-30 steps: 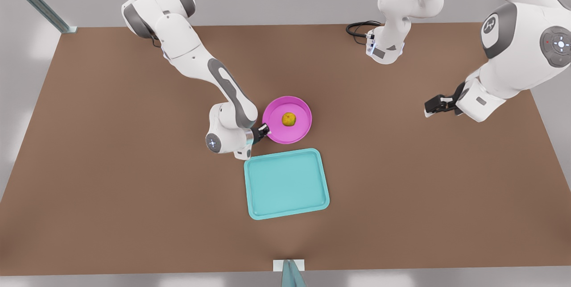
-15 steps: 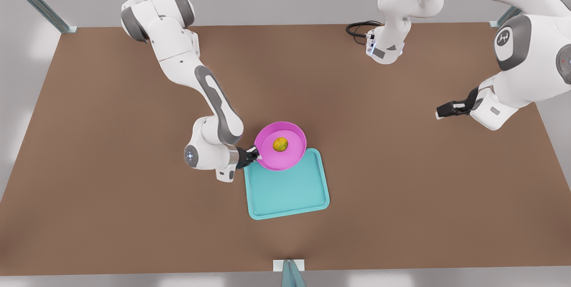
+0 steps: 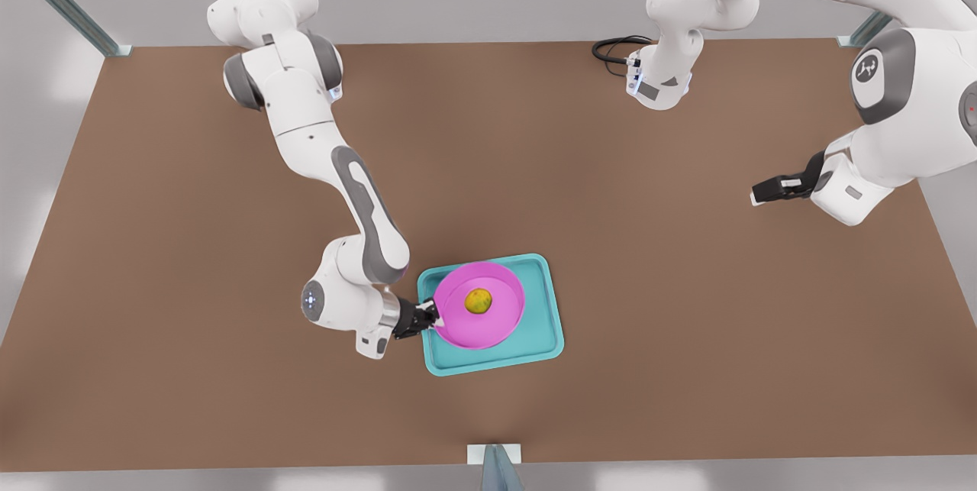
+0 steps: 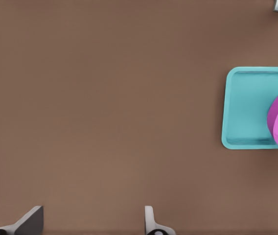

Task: Place the orange on the plate with the left arm and the plate on the tray with the right arm

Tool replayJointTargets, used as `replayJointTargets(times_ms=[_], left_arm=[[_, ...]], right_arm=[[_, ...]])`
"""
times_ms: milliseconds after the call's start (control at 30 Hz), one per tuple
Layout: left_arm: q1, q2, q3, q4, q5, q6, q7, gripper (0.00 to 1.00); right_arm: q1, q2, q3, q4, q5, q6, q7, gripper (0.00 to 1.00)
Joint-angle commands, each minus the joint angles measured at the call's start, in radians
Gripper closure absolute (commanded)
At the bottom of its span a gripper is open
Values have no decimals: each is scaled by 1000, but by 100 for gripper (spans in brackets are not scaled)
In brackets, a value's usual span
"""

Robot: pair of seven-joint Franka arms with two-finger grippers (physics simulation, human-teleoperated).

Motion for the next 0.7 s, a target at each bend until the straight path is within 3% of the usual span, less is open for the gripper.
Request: replayJointTargets(times_ms=[0, 33, 67, 100, 300, 400, 433, 567, 667], left_arm=[[-1, -5, 0, 1, 1, -5, 6, 0], [-1, -6, 0, 1, 1, -3, 6, 0], [-1, -6, 0, 1, -1, -5, 6, 0], [-1, -6, 0, 0, -1, -6, 6, 0], [-1, -6, 0, 1, -4, -6, 6, 0], [1, -5, 0, 1, -4, -5, 6, 0], [-1, -6, 2, 1, -4, -6, 6, 0], [-1, -9, 2, 1, -2, -48, 6, 0], [-1, -9, 3, 1, 1, -51, 6, 0]], right_arm=[[1, 3, -1, 3, -3, 3, 156, 79], [1, 5, -1, 3, -3, 3, 156, 79], [1, 3, -1, 0, -3, 3, 156, 54], [8, -3, 1, -9, -3, 5, 150, 0], [21, -67, 5, -58, 5, -11, 153, 0], [14, -245, 5, -273, -11, -52, 151, 0], [-18, -294, 1, -324, -87, -166, 151, 0], [-111, -457, 1, -311, -715, -477, 153, 0], [-160, -644, 1, -321, -837, -548, 150, 0]])
